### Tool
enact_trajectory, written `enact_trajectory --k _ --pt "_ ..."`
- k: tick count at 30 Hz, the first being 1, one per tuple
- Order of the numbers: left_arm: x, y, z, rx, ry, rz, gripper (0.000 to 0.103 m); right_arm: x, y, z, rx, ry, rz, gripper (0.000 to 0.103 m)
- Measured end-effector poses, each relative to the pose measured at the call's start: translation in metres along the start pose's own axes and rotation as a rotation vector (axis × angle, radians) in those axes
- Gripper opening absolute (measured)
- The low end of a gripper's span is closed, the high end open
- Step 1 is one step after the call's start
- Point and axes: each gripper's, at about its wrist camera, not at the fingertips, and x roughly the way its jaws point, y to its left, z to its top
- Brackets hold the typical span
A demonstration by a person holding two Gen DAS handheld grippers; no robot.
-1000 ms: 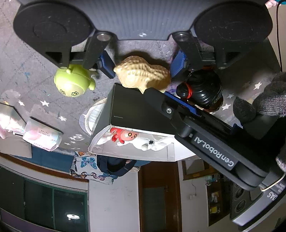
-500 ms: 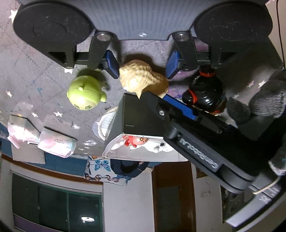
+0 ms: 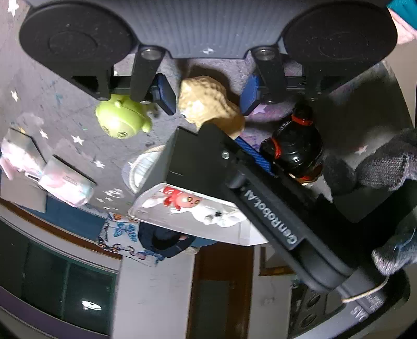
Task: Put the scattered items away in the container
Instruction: 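Close both tools on the tan peanut toy and lift it, then lower the peanut toy into the box and open both tools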
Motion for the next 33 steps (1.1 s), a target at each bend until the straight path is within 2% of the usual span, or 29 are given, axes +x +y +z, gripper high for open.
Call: enact_trajectory --k 2,4,9,13,17,21,25,29,33 --pt "0.000 0.000 0.000 0.000 0.001 0.004 0.036 0.000 0.002 0.000 -0.019 0.004 -0.005 0.053" --pt "0.001 -0.001 0.000 0.003 0.000 0.010 0.038 0.000 0.003 0.000 -0.029 0.010 -0.007 0.048" --pt "0.003 -0.005 -0.001 0.008 -0.012 0.023 0.038 -0.003 0.002 -0.003 -0.002 0.007 -0.013 0.043" --pt "-0.002 -0.004 -0.001 0.006 -0.020 0.001 0.038 -0.009 0.000 -0.002 0.011 -0.001 -0.015 0.042" --pt "-0.018 -0.006 0.000 0.008 -0.070 -0.022 0.038 -0.020 0.002 0.008 0.001 -0.029 -0.025 0.042" --pt "-0.042 -0.007 0.008 0.017 -0.142 -0.025 0.038 -0.028 0.005 0.029 -0.037 -0.068 -0.033 0.042" --pt "-0.066 -0.001 0.024 0.020 -0.220 0.004 0.038 -0.023 0.006 0.059 -0.078 -0.113 -0.019 0.042" --pt "-0.082 0.021 0.046 -0.008 -0.270 0.041 0.038 -0.001 0.004 0.092 -0.102 -0.139 0.022 0.042" --pt "-0.083 0.052 0.068 -0.048 -0.279 0.066 0.038 0.033 -0.001 0.121 -0.104 -0.126 0.085 0.042"
